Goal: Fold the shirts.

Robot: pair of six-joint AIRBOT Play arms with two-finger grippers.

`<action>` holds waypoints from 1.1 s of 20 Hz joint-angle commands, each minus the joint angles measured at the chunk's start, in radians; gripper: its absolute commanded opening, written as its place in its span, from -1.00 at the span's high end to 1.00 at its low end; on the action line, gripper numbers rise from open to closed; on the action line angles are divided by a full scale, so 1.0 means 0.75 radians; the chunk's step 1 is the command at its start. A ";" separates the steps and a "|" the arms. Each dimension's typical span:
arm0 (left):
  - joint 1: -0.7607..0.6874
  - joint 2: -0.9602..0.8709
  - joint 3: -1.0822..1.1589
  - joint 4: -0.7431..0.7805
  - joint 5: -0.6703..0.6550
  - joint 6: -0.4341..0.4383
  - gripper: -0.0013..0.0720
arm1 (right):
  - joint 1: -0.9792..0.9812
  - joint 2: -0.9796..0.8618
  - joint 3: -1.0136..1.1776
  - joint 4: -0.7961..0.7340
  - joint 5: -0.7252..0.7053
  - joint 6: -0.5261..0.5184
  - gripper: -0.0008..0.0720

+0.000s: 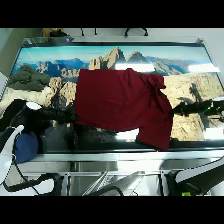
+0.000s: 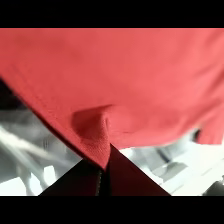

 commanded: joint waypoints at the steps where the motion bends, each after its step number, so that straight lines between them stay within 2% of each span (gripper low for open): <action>1: 0.014 0.153 0.281 -0.129 -0.142 0.024 0.94 | -0.015 0.219 0.116 0.521 0.097 -0.057 0.93; 3: 0.057 0.311 0.601 -0.207 -0.216 0.018 0.94 | -0.017 0.464 0.290 0.674 -0.034 -0.081 0.93; 6: 0.155 0.496 1.152 -0.240 -0.246 -0.036 0.94 | -0.025 0.795 0.563 0.687 -0.304 -0.087 0.93; 8: 0.274 0.600 1.455 -0.208 -0.245 -0.047 0.94 | -0.025 0.980 0.682 0.620 -0.460 -0.100 0.93; 10: 0.450 0.702 1.649 -0.090 -0.245 -0.068 0.94 | -0.025 1.120 0.751 0.406 -0.607 -0.101 0.93; 13: 0.670 0.844 1.594 0.079 -0.222 -0.083 0.93 | -0.025 1.214 0.763 0.262 -0.705 -0.131 0.93; 16: 0.665 0.832 1.348 -0.023 -0.227 -0.077 0.94 | -0.025 1.136 0.763 0.258 -0.584 -0.140 0.93; 18: 0.592 0.713 1.217 -0.116 -0.274 -0.036 0.94 | -0.025 0.978 0.754 0.348 -0.414 -0.093 0.93; 20: 0.452 0.562 1.110 -0.112 -0.279 0.014 0.94 | -0.019 0.801 0.708 0.446 -0.255 -0.076 0.93; 22: 0.301 0.388 1.007 -0.085 -0.257 0.070 0.93 | 0.030 0.640 0.599 0.461 -0.235 -0.076 0.93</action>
